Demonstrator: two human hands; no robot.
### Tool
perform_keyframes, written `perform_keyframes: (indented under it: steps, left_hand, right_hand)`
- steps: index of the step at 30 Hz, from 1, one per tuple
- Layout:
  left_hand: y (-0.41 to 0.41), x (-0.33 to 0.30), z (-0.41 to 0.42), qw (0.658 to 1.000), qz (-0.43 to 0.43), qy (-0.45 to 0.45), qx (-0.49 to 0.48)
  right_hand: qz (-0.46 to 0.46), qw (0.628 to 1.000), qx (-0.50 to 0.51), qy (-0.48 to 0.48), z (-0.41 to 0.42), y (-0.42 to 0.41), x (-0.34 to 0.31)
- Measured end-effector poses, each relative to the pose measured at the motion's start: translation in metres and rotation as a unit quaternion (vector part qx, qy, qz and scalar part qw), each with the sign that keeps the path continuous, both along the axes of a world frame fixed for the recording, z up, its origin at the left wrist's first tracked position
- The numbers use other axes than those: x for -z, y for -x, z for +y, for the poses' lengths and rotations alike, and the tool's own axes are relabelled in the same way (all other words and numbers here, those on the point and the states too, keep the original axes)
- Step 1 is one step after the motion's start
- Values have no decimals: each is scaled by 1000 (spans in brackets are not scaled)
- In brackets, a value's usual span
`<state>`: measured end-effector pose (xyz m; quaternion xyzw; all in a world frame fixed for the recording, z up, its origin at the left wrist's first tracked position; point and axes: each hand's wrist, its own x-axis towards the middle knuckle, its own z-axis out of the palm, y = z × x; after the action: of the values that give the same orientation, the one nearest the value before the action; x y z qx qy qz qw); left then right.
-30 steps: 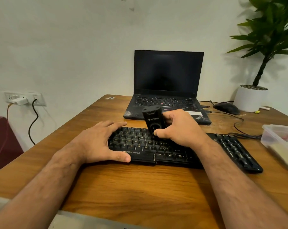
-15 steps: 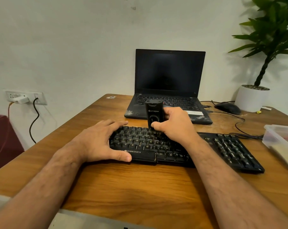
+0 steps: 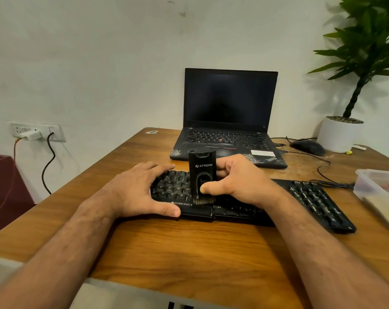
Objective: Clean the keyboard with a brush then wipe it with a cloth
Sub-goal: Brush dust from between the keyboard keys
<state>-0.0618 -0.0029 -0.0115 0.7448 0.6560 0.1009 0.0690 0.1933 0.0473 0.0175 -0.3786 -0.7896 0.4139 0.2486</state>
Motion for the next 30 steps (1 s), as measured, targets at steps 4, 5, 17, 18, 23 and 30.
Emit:
perform_keyframes:
  steps: [4,5,17,18,23,30]
  left_hand:
    - [-1,-2,-2,1000,-6,4,-5]
    - [-2,-2,-2,1000,-7,7,-7]
    - [-35,-27,22,996,61,53,44]
    - [-43,-30,27,995,57,60,54]
    - [-47,-29,36,994,-42,61,79]
    - [-30,-10,26,995,20,29,89]
  right_hand:
    - [-9,998,-39,38,-7,-8,-6]
    - [-25,998,-39,30,-7,-11,-9]
    - [-29,990,105,-91,2,-6,0]
    - [-23,988,126,-90,4,-6,-2]
    - [17,997,79,-15,-3,-19,-2]
    - [85,993,61,55,6,-13,2]
